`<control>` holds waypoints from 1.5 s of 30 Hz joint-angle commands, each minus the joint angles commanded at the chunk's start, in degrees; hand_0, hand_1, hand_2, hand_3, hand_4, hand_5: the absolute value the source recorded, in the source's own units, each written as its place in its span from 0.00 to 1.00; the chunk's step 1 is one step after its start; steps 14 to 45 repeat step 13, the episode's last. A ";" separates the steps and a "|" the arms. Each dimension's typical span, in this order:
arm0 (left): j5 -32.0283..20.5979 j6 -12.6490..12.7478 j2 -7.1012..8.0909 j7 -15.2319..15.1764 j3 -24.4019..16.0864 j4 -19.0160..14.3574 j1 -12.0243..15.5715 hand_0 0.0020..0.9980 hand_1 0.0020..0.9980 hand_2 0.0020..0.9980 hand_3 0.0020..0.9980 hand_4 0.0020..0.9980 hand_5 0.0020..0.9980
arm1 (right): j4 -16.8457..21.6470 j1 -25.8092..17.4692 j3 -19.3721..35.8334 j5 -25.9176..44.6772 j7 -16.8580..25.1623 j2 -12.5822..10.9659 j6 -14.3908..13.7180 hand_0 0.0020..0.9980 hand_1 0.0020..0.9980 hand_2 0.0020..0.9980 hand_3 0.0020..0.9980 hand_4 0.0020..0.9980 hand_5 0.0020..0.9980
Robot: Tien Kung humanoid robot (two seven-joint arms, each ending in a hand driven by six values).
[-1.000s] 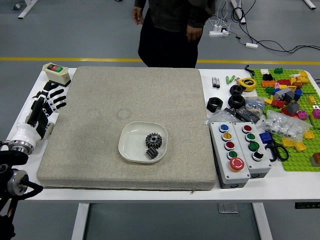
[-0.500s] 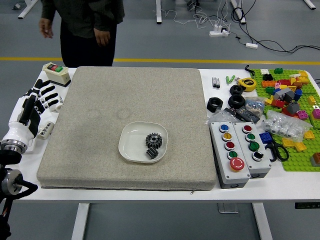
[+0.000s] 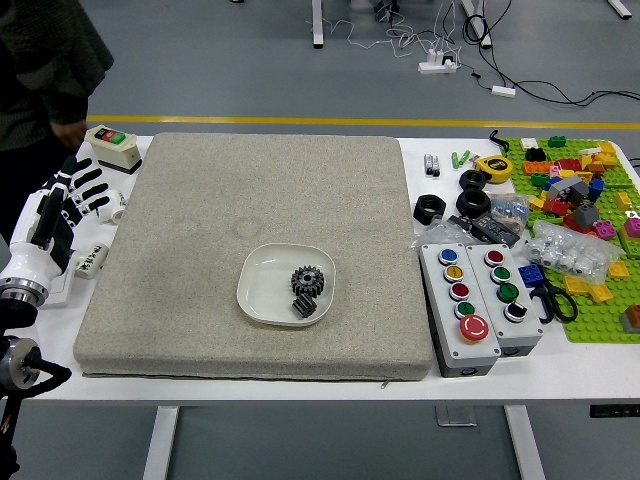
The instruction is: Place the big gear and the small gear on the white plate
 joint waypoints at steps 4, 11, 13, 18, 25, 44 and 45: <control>0.02 0.02 0.04 0.01 -0.10 -0.11 0.03 0.70 0.76 0.81 0.79 0.86 0.83 | 0.04 0.06 0.19 -0.09 -0.02 -0.02 -0.03 0.75 0.77 0.82 0.76 0.92 0.73; 0.14 -0.07 0.00 -0.06 -0.39 -0.44 0.12 0.71 0.76 0.81 0.79 0.86 0.84 | 0.17 0.20 0.54 -0.26 -0.03 -0.11 -0.15 0.75 0.78 0.83 0.77 0.92 0.73; 0.21 -0.14 -0.02 -0.08 -0.47 -0.48 0.16 0.71 0.76 0.81 0.79 0.86 0.84 | 0.19 0.22 0.61 -0.34 -0.07 -0.14 -0.14 0.75 0.78 0.83 0.77 0.92 0.73; 0.21 -0.14 -0.02 -0.08 -0.47 -0.48 0.16 0.71 0.76 0.81 0.79 0.86 0.84 | 0.19 0.22 0.61 -0.34 -0.07 -0.14 -0.14 0.75 0.78 0.83 0.77 0.92 0.73; 0.21 -0.14 -0.02 -0.08 -0.47 -0.48 0.16 0.71 0.76 0.81 0.79 0.86 0.84 | 0.19 0.22 0.61 -0.34 -0.07 -0.14 -0.14 0.75 0.78 0.83 0.77 0.92 0.73; 0.21 -0.14 -0.02 -0.08 -0.47 -0.48 0.16 0.71 0.76 0.81 0.79 0.86 0.84 | 0.19 0.22 0.61 -0.34 -0.07 -0.14 -0.14 0.75 0.78 0.83 0.77 0.92 0.73; 0.21 -0.14 -0.02 -0.08 -0.47 -0.48 0.16 0.71 0.76 0.81 0.79 0.86 0.84 | 0.19 0.22 0.61 -0.34 -0.07 -0.14 -0.14 0.75 0.78 0.83 0.77 0.92 0.73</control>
